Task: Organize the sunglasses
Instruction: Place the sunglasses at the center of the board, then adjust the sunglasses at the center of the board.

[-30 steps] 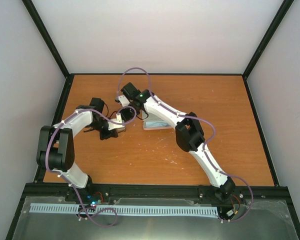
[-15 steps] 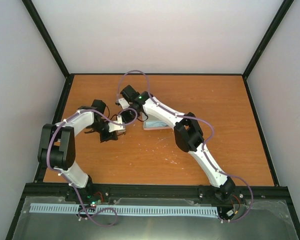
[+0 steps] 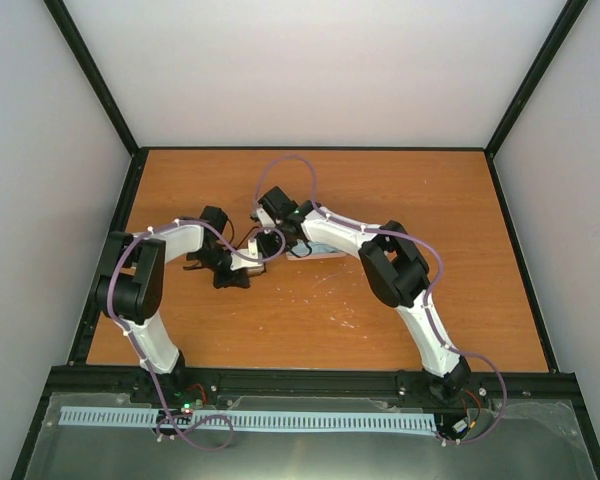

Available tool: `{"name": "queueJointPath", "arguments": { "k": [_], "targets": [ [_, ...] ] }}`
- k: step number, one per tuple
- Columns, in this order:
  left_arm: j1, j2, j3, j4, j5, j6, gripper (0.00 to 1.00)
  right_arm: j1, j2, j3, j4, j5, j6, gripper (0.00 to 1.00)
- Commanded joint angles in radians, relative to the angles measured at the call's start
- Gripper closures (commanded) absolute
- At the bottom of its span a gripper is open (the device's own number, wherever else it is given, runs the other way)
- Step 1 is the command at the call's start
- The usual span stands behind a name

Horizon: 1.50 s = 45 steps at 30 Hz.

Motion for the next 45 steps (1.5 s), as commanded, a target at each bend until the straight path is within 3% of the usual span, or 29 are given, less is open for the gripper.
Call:
{"name": "queueJointPath", "arguments": {
  "k": [1, 5, 13, 14, 16, 17, 32, 37, 45],
  "targets": [
    [-0.009, 0.002, 0.050, 0.153, 0.043, -0.062, 0.82, 0.045, -0.060, -0.039, 0.024, -0.035, 0.002, 0.58],
    [-0.010, -0.028, 0.037, 0.160, 0.038, -0.069, 0.65, 0.045, -0.058, -0.022, 0.022, -0.047, 0.005, 0.57],
    [-0.011, -0.090, 0.035, 0.158, 0.039, -0.093, 0.42, 0.050, -0.010, 0.058, -0.044, -0.015, 0.014, 0.57],
    [-0.011, -0.106, 0.035, 0.156, 0.043, -0.096, 0.34, 0.054, 0.000, 0.072, -0.063, -0.006, 0.016, 0.57],
    [-0.011, -0.145, 0.033, 0.152, 0.058, -0.102, 0.04, 0.062, 0.011, 0.091, -0.073, 0.005, 0.019, 0.57],
    [-0.011, -0.164, 0.031, 0.150, 0.066, -0.104, 0.01, 0.066, 0.014, 0.096, -0.076, 0.013, 0.025, 0.57],
    [-0.002, -0.409, -0.040, 0.178, 0.113, -0.153, 0.01, 0.107, 0.099, 0.219, -0.176, 0.128, 0.080, 0.57],
    [0.015, -0.457, -0.074, 0.194, 0.119, -0.156, 0.01, 0.108, -0.046, 0.043, -0.013, 0.129, 0.100, 0.57],
    [0.089, -0.464, -0.105, 0.212, 0.127, -0.144, 0.01, 0.091, -0.231, -0.119, 0.050, 0.222, 0.133, 0.57]
  ]
}}
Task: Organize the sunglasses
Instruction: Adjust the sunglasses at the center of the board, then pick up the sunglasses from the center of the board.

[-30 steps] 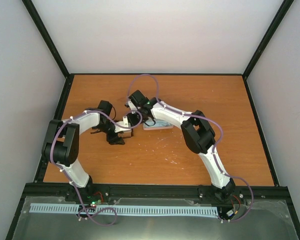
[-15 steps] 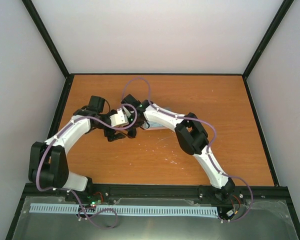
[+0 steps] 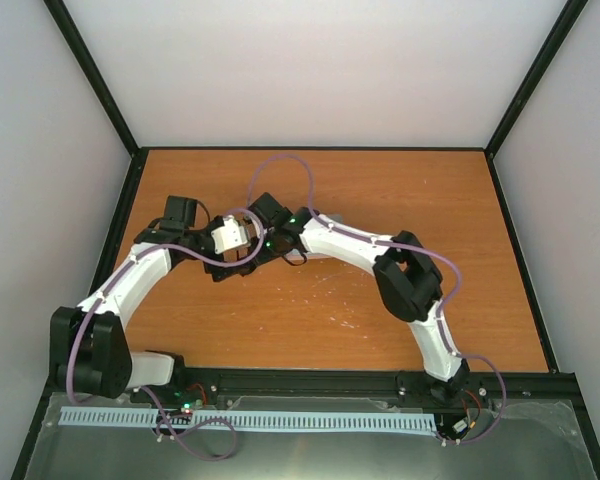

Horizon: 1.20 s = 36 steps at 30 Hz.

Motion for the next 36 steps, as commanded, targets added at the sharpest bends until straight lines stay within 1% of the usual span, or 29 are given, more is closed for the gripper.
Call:
{"name": "queueJointPath", "arguments": {
  "k": [1, 4, 7, 9, 11, 13, 15, 17, 19, 21, 25, 27, 29, 32, 36],
  "targets": [
    [0.054, -0.002, -0.011, 0.049, 0.031, -0.002, 0.01, -0.009, -0.132, -0.079, 0.082, 0.068, 0.038, 0.56],
    [0.077, -0.028, -0.014, 0.062, 0.056, -0.018, 0.01, -0.018, -0.170, -0.140, 0.110, 0.101, 0.070, 0.56],
    [0.088, -0.089, -0.021, 0.072, 0.071, -0.044, 0.00, -0.041, -0.208, -0.216, 0.169, 0.101, 0.121, 0.56],
    [0.089, -0.121, -0.042, 0.079, 0.064, -0.048, 0.00, -0.049, -0.219, -0.250, 0.197, 0.089, 0.140, 0.57],
    [0.091, -0.120, -0.069, 0.098, 0.033, -0.045, 0.01, -0.049, -0.206, -0.244, 0.193, 0.063, 0.151, 0.57],
    [0.091, -0.081, -0.080, 0.098, 0.011, -0.041, 0.03, -0.048, -0.190, -0.236, 0.186, 0.043, 0.168, 0.57],
    [0.091, -0.004, -0.063, 0.093, -0.013, -0.055, 0.03, -0.045, -0.177, -0.242, 0.195, 0.029, 0.192, 0.57],
    [0.090, 0.077, -0.022, 0.072, -0.040, -0.060, 0.03, -0.045, -0.175, -0.252, 0.211, 0.015, 0.208, 0.57],
    [0.086, 0.154, 0.028, 0.037, -0.053, -0.069, 0.04, -0.045, -0.187, -0.271, 0.227, 0.023, 0.222, 0.57],
    [0.066, 0.209, 0.065, 0.021, -0.084, -0.089, 0.08, -0.049, -0.211, -0.298, 0.240, 0.035, 0.227, 0.56],
    [-0.006, 0.247, 0.078, 0.060, -0.183, -0.131, 0.15, -0.072, -0.273, -0.354, 0.258, 0.052, 0.226, 0.56],
    [-0.022, 0.270, 0.101, 0.053, -0.190, -0.152, 0.23, -0.090, -0.314, -0.390, 0.273, 0.055, 0.226, 0.56],
    [-0.033, 0.297, 0.127, 0.041, -0.191, -0.172, 0.29, -0.105, -0.348, -0.433, 0.292, 0.053, 0.228, 0.56],
    [-0.053, 0.329, 0.144, 0.039, -0.213, -0.194, 0.40, -0.124, -0.385, -0.474, 0.306, 0.049, 0.227, 0.56],
    [-0.068, 0.372, 0.148, 0.059, -0.260, -0.215, 0.45, -0.141, -0.428, -0.515, 0.321, 0.059, 0.222, 0.56]
  ]
}}
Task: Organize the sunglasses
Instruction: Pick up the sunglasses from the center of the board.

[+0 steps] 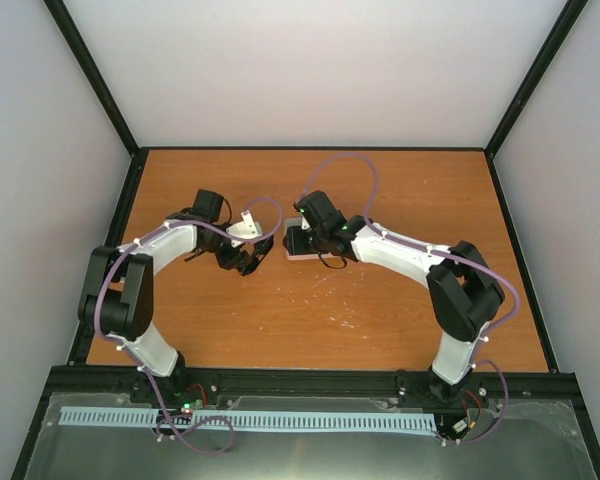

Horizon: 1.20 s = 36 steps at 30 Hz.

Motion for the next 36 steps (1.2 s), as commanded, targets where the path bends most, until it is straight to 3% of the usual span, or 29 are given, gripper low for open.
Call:
{"name": "queueJointPath", "arguments": {
  "k": [1, 20, 34, 36],
  "targets": [
    [-0.017, 0.055, 0.042, 0.003, -0.058, -0.051, 0.47, -0.014, -0.066, -0.051, 0.053, 0.023, 0.009, 0.56],
    [-0.069, 0.172, 0.101, -0.013, -0.102, -0.096, 0.64, -0.050, -0.142, -0.102, 0.054, 0.027, -0.015, 0.55],
    [-0.077, 0.180, 0.094, -0.031, -0.090, -0.098, 0.99, -0.053, -0.145, -0.105, 0.046, 0.024, -0.025, 0.55],
    [-0.077, 0.171, 0.093, -0.034, -0.091, -0.097, 0.99, -0.053, -0.149, -0.107, 0.045, 0.029, -0.028, 0.55]
  ]
}}
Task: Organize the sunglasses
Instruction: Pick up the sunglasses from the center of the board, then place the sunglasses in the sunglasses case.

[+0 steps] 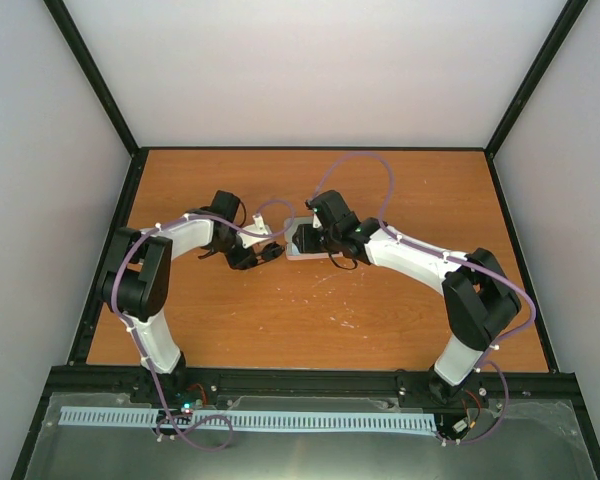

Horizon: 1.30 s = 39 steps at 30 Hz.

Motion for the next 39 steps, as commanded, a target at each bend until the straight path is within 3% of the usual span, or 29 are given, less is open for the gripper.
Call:
{"name": "queueJointPath", "arguments": {
  "k": [1, 12, 19, 25, 31, 39],
  "targets": [
    [-0.010, -0.005, 0.017, -0.023, 0.003, -0.005, 0.99, -0.005, -0.043, -0.011, -0.003, 0.024, -0.017, 0.55],
    [-0.032, -0.145, 0.094, -0.090, -0.003, -0.036, 0.99, -0.076, -0.189, -0.078, -0.017, 0.160, -0.026, 0.56],
    [-0.175, -0.179, 0.215, -0.182, -0.029, -0.068, 0.99, -0.226, -0.345, -0.192, -0.019, 0.153, -0.029, 0.55],
    [-0.276, -0.082, 0.352, -0.210, -0.066, -0.063, 0.99, -0.293, -0.417, -0.274, -0.010, 0.109, -0.035, 0.55],
    [-0.289, 0.090, 0.467, -0.239, -0.061, -0.037, 0.99, -0.315, -0.452, -0.315, -0.011, 0.093, -0.050, 0.55],
    [-0.293, 0.193, 0.517, -0.242, -0.049, -0.014, 0.99, -0.353, -0.488, -0.339, -0.011, 0.080, -0.070, 0.54]
  ]
}}
